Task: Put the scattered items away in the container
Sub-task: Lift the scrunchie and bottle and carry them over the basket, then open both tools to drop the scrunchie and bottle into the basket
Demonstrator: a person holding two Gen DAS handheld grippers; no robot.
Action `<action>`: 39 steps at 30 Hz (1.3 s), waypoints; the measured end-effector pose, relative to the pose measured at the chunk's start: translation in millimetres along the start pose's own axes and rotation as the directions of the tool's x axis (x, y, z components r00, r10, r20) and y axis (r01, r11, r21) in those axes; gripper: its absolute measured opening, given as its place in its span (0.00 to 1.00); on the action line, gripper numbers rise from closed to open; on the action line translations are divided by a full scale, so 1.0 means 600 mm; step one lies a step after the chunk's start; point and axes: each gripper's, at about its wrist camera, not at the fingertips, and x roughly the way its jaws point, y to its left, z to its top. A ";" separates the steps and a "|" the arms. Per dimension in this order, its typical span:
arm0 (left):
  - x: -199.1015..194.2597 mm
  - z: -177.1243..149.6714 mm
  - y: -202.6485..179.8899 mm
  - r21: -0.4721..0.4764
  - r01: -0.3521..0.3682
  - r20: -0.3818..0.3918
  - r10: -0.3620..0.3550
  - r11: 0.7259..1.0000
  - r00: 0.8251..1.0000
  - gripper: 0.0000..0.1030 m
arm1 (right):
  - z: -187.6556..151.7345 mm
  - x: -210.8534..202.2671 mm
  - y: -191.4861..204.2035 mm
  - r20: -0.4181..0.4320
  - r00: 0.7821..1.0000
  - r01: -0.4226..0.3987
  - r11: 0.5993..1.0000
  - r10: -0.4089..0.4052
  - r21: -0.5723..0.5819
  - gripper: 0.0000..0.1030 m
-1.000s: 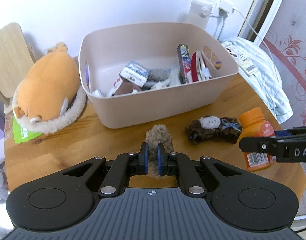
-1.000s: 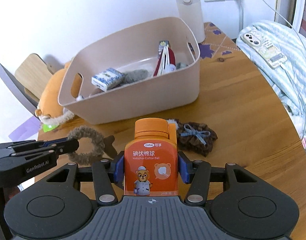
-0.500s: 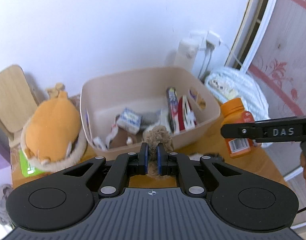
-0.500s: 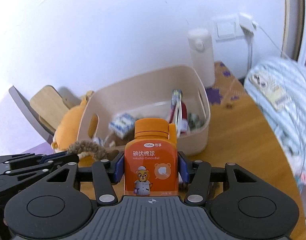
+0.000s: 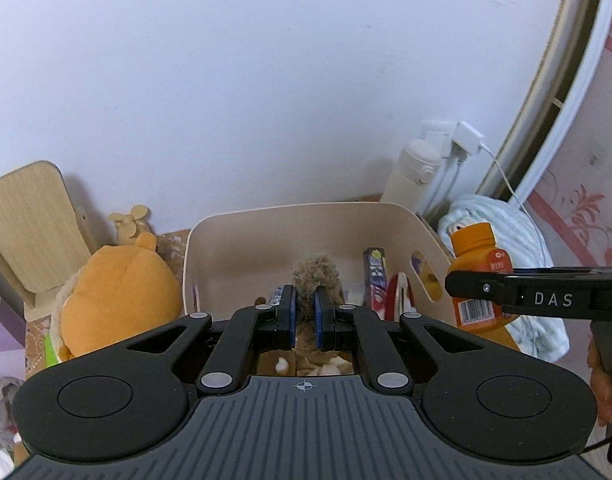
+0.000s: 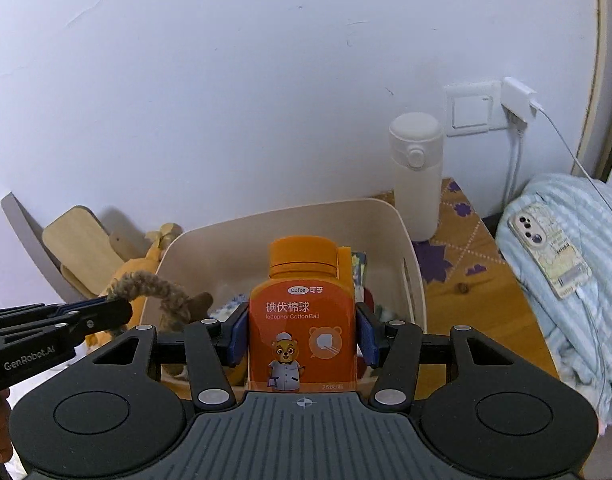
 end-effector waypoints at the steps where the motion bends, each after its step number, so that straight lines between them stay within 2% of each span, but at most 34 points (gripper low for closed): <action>1: 0.009 0.001 0.002 -0.009 -0.004 -0.007 0.004 1.000 1.000 0.08 | 0.004 0.006 0.003 -0.002 1.000 0.000 1.000 0.000 -0.011 0.49; 8: 0.101 -0.014 0.022 -0.055 -0.048 -0.082 0.043 0.997 0.996 0.08 | 0.008 0.080 0.013 -0.076 0.997 -0.003 0.999 0.000 -0.040 0.49; 13: 0.153 -0.038 0.036 -0.053 -0.097 -0.176 0.087 0.994 0.981 0.09 | -0.015 0.129 0.008 -0.146 0.989 0.021 0.999 -0.029 -0.050 0.49; 16: 0.169 -0.049 0.041 -0.046 -0.119 -0.209 0.107 0.992 0.972 0.09 | -0.027 0.148 0.000 -0.183 0.982 0.040 0.998 -0.050 -0.057 0.49; 22: 0.179 -0.054 0.039 -0.020 -0.122 -0.226 0.114 0.992 0.967 0.11 | -0.039 0.158 -0.009 -0.211 0.975 0.055 0.996 -0.069 -0.073 0.49; 24: 0.182 -0.053 0.039 -0.031 -0.112 -0.240 0.101 0.993 0.966 0.23 | -0.037 0.163 -0.010 -0.217 0.974 0.056 0.996 -0.071 -0.071 0.48; 26: 0.180 -0.053 0.039 -0.047 -0.102 -0.250 0.087 0.994 0.964 0.44 | -0.038 0.163 -0.012 -0.217 0.974 0.057 0.996 -0.071 -0.067 0.50; 27: 0.177 -0.053 0.037 -0.053 -0.098 -0.249 0.082 0.994 0.965 0.47 | -0.038 0.162 -0.013 -0.215 0.974 0.056 0.996 -0.069 -0.065 0.58; 28: 0.175 -0.054 0.036 -0.056 -0.094 -0.248 0.078 0.994 0.966 0.52 | -0.037 0.160 -0.014 -0.213 0.975 0.052 0.996 -0.065 -0.066 0.58; 32: 0.170 -0.058 0.036 -0.065 -0.088 -0.263 0.068 0.994 0.962 0.62 | -0.036 0.149 -0.012 -0.205 0.977 0.049 0.995 -0.067 -0.092 0.74; 35: 0.160 -0.061 0.041 -0.081 -0.097 -0.255 0.073 0.992 0.964 0.63 | -0.033 0.137 -0.015 -0.195 0.979 0.044 0.995 -0.060 -0.085 0.76; 39: 0.137 -0.063 0.048 -0.097 -0.112 -0.221 0.088 0.989 0.971 0.64 | -0.031 0.115 -0.019 -0.181 0.982 0.040 0.996 -0.054 -0.080 0.86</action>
